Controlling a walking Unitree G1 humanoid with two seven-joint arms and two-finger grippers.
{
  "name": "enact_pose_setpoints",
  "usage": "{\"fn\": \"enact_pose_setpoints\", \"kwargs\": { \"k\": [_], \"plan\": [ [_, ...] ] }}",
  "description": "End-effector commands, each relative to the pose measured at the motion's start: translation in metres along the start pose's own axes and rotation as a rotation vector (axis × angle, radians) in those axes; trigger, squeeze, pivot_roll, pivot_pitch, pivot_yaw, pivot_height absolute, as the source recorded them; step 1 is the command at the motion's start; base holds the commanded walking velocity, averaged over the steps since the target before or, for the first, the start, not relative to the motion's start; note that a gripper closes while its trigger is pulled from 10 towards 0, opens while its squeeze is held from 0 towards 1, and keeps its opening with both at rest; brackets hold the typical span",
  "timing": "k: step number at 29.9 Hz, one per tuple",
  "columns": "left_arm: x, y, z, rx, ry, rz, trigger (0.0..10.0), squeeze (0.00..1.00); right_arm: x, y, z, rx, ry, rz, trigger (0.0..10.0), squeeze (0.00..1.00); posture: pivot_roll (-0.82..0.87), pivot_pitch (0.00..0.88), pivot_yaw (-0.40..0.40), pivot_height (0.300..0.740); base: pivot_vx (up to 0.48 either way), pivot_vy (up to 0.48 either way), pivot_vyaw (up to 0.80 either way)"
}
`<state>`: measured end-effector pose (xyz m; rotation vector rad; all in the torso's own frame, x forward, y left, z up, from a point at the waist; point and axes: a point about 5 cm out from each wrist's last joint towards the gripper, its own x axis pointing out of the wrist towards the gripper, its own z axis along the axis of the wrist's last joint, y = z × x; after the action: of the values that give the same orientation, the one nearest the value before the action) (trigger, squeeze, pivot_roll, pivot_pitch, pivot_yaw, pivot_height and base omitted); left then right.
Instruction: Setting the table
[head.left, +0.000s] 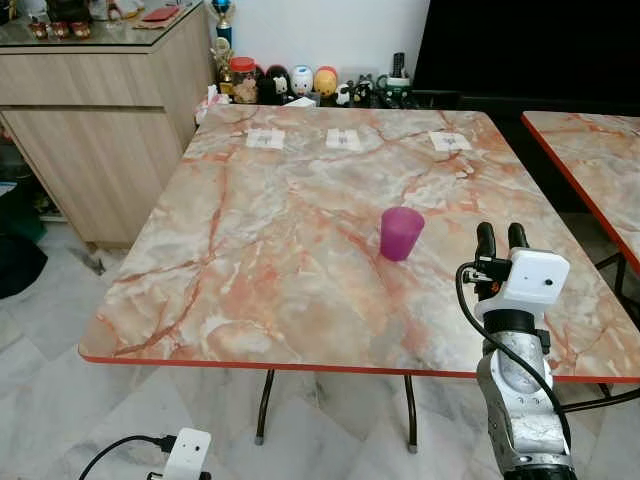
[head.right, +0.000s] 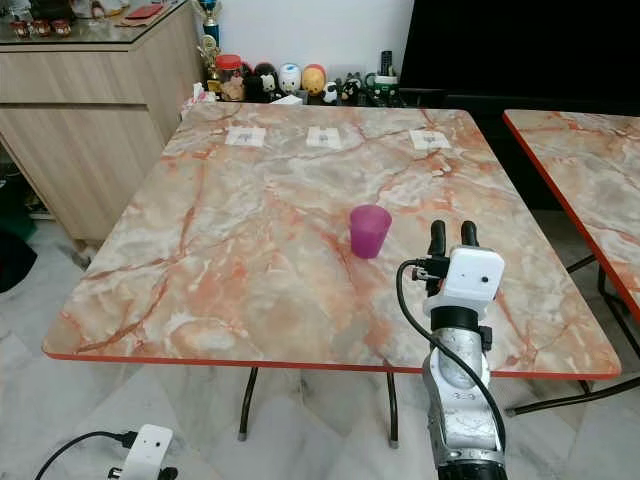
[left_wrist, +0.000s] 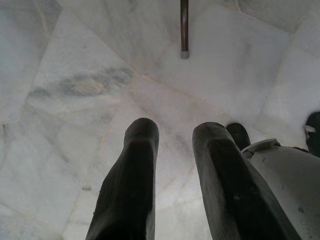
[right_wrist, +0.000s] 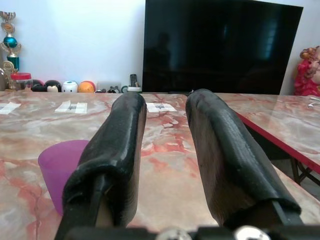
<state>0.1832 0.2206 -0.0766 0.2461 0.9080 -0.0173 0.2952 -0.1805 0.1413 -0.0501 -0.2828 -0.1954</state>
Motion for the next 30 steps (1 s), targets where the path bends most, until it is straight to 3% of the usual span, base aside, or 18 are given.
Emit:
{"fn": "enact_pose_setpoints", "kwargs": {
  "k": [1, 6, 30],
  "plan": [
    [-0.0011, 0.0011, -0.0041, 0.012, 0.010, -0.005, 10.0, 0.00, -0.0014, -0.0030, -0.0025, 0.003, 0.007, -0.015, 10.0, 0.00, 0.05, 0.000, -0.003, 0.740, 0.000, 0.000, 0.00],
    [-0.0010, 0.0012, -0.0040, 0.011, 0.009, -0.005, 10.0, 0.00, -0.0014, -0.0029, -0.0025, 0.004, 0.007, -0.015, 10.0, 0.00, 0.05, 0.000, -0.003, 0.740, 0.000, 0.000, 0.00],
    [-0.0011, 0.0014, -0.0039, 0.012, 0.008, -0.004, 10.0, 0.00, -0.0020, -0.0037, -0.0041, 0.004, 0.014, -0.019, 10.0, 0.00, 0.05, 0.000, -0.003, 0.740, -0.258, 0.000, 0.00]
  ]
}}
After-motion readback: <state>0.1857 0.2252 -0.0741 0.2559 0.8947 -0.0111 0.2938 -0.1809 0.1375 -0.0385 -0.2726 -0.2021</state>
